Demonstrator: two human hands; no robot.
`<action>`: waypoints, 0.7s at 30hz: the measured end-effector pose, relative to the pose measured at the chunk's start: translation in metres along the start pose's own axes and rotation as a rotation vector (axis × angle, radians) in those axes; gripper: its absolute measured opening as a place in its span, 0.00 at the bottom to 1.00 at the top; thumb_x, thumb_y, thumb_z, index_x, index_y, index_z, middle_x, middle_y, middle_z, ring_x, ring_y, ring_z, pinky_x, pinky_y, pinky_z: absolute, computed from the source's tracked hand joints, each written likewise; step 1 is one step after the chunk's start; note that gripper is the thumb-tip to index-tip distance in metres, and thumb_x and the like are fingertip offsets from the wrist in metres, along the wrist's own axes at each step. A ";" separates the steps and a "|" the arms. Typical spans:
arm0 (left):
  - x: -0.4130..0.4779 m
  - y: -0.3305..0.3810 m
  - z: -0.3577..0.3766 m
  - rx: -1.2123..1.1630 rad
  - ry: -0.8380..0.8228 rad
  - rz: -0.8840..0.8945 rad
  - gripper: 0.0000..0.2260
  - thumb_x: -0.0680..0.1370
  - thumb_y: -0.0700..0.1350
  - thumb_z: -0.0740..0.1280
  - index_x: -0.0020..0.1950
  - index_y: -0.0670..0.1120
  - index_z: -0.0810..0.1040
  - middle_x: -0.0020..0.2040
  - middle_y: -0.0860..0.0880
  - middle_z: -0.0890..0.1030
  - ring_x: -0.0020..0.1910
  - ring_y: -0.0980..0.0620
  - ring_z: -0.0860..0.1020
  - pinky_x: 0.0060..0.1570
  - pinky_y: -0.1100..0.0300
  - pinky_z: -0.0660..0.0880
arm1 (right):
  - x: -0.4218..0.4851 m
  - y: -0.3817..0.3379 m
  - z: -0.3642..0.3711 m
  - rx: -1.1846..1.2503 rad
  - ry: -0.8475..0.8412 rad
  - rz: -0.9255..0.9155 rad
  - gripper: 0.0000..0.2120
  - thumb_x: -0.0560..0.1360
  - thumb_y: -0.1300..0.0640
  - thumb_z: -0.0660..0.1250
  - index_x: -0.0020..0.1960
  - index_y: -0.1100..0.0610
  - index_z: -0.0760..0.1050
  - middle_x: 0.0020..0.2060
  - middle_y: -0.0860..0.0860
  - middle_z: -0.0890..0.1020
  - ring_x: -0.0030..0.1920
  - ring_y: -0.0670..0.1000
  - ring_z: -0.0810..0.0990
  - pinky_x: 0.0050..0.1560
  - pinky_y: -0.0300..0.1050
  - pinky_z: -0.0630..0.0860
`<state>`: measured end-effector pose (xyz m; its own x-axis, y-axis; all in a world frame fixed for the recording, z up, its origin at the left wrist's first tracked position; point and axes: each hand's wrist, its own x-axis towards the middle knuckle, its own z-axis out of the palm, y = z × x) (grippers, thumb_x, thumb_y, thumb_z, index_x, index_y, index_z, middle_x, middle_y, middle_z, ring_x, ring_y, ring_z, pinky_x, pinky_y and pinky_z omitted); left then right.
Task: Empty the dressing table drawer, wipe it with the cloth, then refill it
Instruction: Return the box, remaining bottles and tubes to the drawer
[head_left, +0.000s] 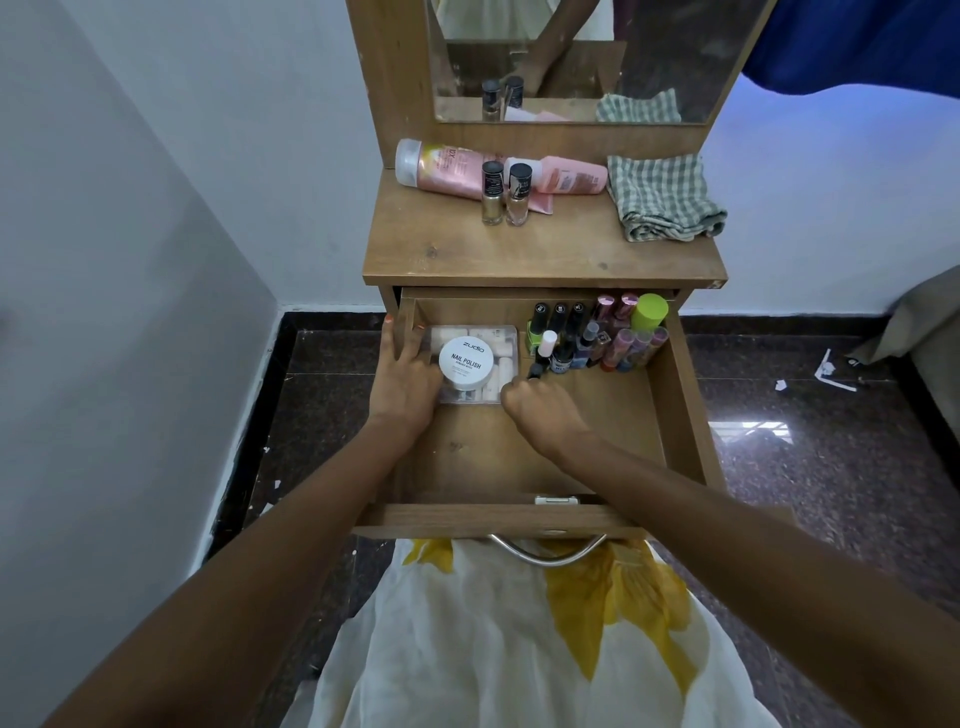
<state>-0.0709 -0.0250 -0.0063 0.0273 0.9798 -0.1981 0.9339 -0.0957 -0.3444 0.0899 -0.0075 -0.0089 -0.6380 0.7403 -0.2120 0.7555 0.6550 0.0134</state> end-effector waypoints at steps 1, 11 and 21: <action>0.000 0.000 0.000 -0.005 -0.002 0.003 0.21 0.79 0.48 0.59 0.72 0.45 0.65 0.75 0.43 0.61 0.77 0.42 0.45 0.71 0.37 0.40 | -0.001 0.000 0.000 0.004 0.004 -0.002 0.15 0.72 0.75 0.55 0.55 0.65 0.72 0.54 0.62 0.78 0.54 0.60 0.78 0.47 0.49 0.74; -0.011 0.004 -0.003 -0.123 0.084 -0.017 0.17 0.80 0.43 0.59 0.69 0.43 0.69 0.73 0.44 0.66 0.77 0.44 0.47 0.72 0.41 0.38 | -0.016 0.029 -0.017 0.401 0.315 0.167 0.08 0.77 0.65 0.59 0.47 0.65 0.77 0.48 0.59 0.79 0.46 0.57 0.80 0.40 0.46 0.75; -0.017 0.029 -0.018 -0.480 0.146 -0.089 0.15 0.77 0.35 0.62 0.63 0.41 0.74 0.62 0.42 0.77 0.59 0.42 0.77 0.55 0.52 0.76 | -0.008 0.036 -0.016 0.583 0.277 0.238 0.18 0.73 0.64 0.67 0.62 0.59 0.74 0.59 0.56 0.75 0.55 0.55 0.77 0.52 0.53 0.77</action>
<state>-0.0375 -0.0417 0.0037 -0.0426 0.9981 -0.0448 0.9924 0.0474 0.1132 0.1198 0.0129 0.0087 -0.4005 0.9162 -0.0102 0.7870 0.3383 -0.5159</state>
